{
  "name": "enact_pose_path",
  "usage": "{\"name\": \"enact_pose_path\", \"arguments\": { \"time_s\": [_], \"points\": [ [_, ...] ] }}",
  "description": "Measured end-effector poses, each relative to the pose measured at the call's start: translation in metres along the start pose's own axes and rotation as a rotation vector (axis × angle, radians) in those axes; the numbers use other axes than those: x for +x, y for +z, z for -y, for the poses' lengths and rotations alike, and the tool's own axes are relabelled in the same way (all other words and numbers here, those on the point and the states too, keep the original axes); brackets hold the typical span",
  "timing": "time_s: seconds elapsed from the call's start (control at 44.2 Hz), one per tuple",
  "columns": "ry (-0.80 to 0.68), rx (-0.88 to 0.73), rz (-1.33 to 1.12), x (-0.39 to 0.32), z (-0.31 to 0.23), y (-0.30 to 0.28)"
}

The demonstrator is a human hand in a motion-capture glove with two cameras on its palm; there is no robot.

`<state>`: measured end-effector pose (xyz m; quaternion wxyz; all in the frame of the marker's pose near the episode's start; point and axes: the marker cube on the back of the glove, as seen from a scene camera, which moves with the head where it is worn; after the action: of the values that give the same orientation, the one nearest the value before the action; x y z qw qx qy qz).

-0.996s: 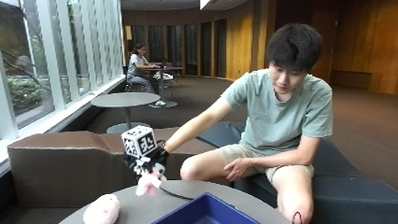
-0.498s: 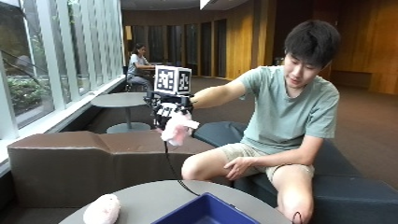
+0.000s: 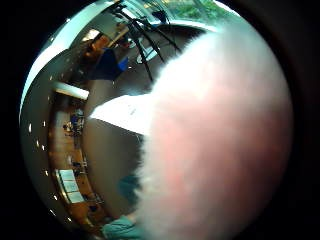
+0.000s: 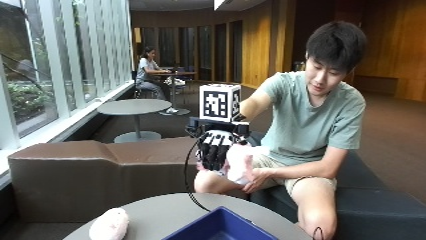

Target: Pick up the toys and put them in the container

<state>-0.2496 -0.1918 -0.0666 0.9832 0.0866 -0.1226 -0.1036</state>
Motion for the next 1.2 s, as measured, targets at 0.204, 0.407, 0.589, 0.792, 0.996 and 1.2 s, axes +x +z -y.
{"name": "enact_pose_path", "arguments": {
  "time_s": [0.204,0.407,0.589,0.792,0.996,1.2],
  "points": [
    [0.050,-0.391,0.018,-0.020,0.012,0.045],
    [0.056,-0.384,0.044,0.002,0.003,0.053],
    [0.106,-0.285,-0.021,0.065,-0.015,0.019],
    [0.223,-0.253,-0.091,0.155,-0.038,0.000],
    [0.350,-0.293,-0.051,0.238,-0.047,0.045],
    [0.319,-0.341,-0.045,0.299,-0.012,0.135]
  ]
}}
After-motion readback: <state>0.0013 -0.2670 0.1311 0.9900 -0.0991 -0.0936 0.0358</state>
